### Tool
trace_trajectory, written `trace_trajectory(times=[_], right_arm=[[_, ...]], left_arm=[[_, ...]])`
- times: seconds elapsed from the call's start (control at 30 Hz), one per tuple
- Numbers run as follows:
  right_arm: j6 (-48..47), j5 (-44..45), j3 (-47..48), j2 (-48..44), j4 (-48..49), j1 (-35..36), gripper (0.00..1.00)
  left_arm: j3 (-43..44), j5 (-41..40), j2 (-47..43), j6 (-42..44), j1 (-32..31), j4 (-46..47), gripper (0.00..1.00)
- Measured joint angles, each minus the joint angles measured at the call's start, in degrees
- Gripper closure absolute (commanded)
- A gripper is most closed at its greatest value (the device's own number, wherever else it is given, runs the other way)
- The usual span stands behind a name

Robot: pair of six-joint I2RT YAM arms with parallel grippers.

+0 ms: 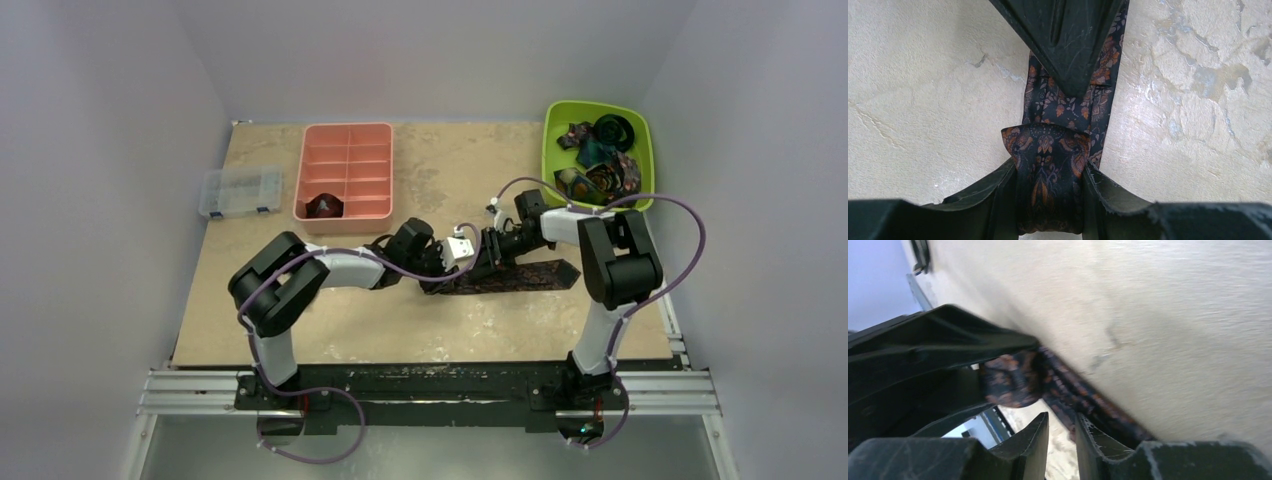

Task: Roll the ties
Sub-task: Roll the tie at the center of the board.

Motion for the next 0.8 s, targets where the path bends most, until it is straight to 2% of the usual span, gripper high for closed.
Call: trace_trajectory(times=[0.2,0.43,0.57,0.8], right_arm=[[0.02,-0.57,2.89,6.16,-1.86,-1.27,0.80],[-0.28,-0.46,4.20,7.30,-2.36,-0.94,0.81],[-0.83,0.02,4.59,7.30,-2.62,-0.83,0.81],[-1.97,1.40,5.42,7.32,-2.73,-0.70,0.80]], left_arm=[[-0.68,1.09,-1.18,-0.81,0.90,-0.48,0.76],[-0.72,4.28,-5.09,-0.11,2.43,-1.62,0.73],[-0.70,5.73,-6.10,2.99,2.45,-2.56,0.74],[1.53,4.52,-3.56,8.98,2.45,-11.61,0.74]])
